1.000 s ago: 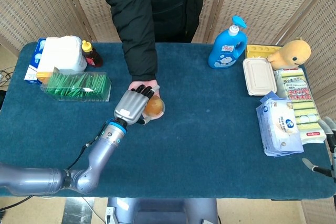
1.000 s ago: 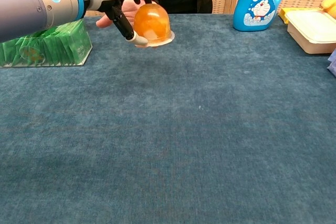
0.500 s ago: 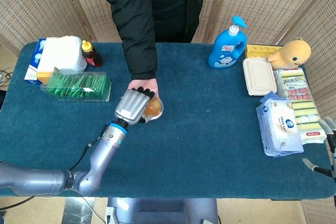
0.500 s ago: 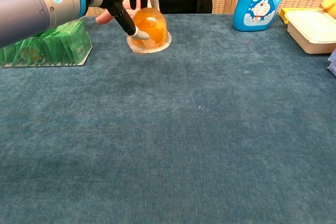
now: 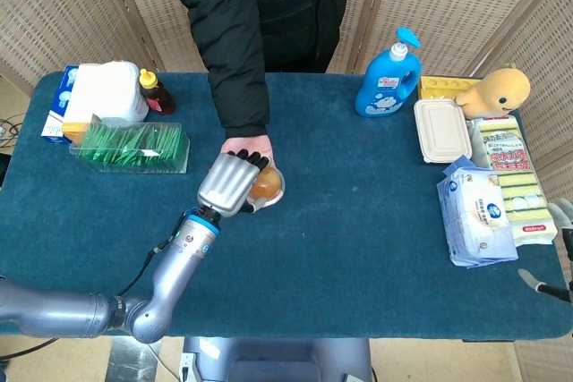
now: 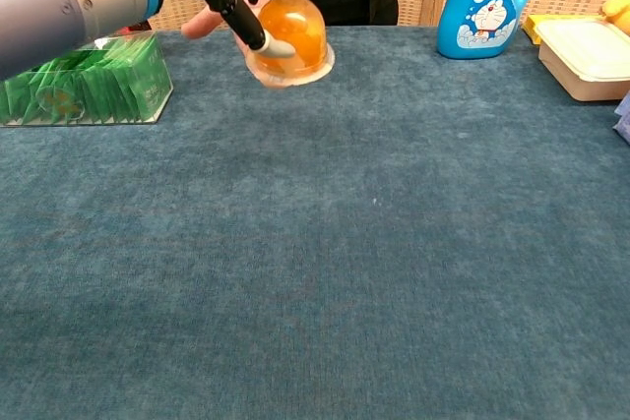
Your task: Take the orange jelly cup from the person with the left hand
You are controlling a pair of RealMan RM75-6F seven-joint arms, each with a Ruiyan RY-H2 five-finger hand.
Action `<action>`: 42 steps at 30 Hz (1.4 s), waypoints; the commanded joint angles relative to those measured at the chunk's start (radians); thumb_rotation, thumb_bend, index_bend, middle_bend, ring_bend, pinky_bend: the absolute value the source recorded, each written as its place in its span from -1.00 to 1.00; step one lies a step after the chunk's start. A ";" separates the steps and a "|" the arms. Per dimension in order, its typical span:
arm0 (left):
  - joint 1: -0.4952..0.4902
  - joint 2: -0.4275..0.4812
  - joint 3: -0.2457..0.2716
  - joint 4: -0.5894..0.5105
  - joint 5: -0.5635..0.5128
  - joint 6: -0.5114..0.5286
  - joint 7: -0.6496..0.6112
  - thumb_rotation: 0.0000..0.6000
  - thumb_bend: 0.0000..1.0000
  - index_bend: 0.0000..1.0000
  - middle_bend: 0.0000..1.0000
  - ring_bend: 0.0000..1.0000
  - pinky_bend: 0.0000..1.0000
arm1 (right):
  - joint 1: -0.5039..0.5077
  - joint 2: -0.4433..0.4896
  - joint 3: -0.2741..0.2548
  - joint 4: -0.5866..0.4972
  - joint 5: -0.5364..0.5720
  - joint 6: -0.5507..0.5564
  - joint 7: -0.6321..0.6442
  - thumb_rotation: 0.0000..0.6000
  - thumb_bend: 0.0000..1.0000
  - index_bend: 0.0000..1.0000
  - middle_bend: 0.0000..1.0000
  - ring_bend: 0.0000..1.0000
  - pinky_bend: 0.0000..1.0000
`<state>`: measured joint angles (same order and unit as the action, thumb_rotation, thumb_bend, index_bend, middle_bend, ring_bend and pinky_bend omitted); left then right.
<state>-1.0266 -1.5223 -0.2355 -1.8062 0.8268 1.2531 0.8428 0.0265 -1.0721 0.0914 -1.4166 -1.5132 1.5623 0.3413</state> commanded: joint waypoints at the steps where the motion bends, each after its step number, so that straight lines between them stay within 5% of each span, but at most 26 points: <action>1: 0.017 0.038 0.002 -0.072 0.054 0.030 -0.002 1.00 -0.52 -0.19 -0.09 -0.21 0.12 | 0.000 -0.001 0.000 -0.001 -0.001 0.000 -0.004 1.00 -0.95 -1.00 -1.00 -0.94 -0.76; 7: 0.065 0.107 0.043 -0.198 0.148 0.074 -0.003 1.00 -0.52 -0.19 -0.08 -0.20 0.12 | 0.003 0.001 -0.002 -0.007 -0.006 -0.002 -0.008 1.00 -0.95 -1.00 -1.00 -0.94 -0.76; 14: 0.148 0.169 0.126 -0.225 0.255 0.095 -0.067 1.00 -0.52 -0.19 -0.08 -0.20 0.12 | -0.002 0.000 -0.005 -0.015 -0.011 0.007 -0.019 1.00 -0.95 -1.00 -1.00 -0.93 -0.76; 21: 0.235 0.189 0.205 -0.118 0.337 0.080 -0.179 1.00 -0.52 -0.19 -0.08 -0.20 0.12 | 0.004 -0.003 -0.009 -0.022 -0.016 -0.002 -0.038 1.00 -0.95 -1.00 -1.00 -0.93 -0.76; 31: 0.258 0.092 0.188 0.126 0.290 -0.065 -0.356 1.00 -0.54 -0.19 -0.08 -0.21 0.07 | 0.013 -0.007 -0.013 -0.027 -0.016 -0.021 -0.058 1.00 -0.95 -1.00 -0.99 -0.93 -0.75; 33: 0.257 0.084 0.185 0.141 0.267 -0.126 -0.403 1.00 -0.60 -0.26 -0.21 -0.39 -0.15 | 0.012 -0.007 -0.013 -0.030 -0.017 -0.019 -0.063 1.00 -0.95 -1.00 -0.99 -0.92 -0.75; 37: 0.258 0.087 0.181 0.153 0.268 -0.160 -0.419 1.00 -0.76 -0.84 -0.81 -0.91 -0.63 | 0.012 -0.007 -0.012 -0.030 -0.012 -0.018 -0.064 1.00 -0.94 -1.00 -0.99 -0.92 -0.75; 42: 0.276 0.110 0.178 0.129 0.296 -0.150 -0.438 1.00 -0.85 -1.00 -1.00 -1.00 -0.80 | 0.013 -0.008 -0.012 -0.031 -0.010 -0.021 -0.065 1.00 -0.95 -1.00 -0.99 -0.92 -0.75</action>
<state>-0.7580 -1.4203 -0.0561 -1.6682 1.1109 1.0966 0.4143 0.0394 -1.0796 0.0798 -1.4472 -1.5237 1.5411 0.2763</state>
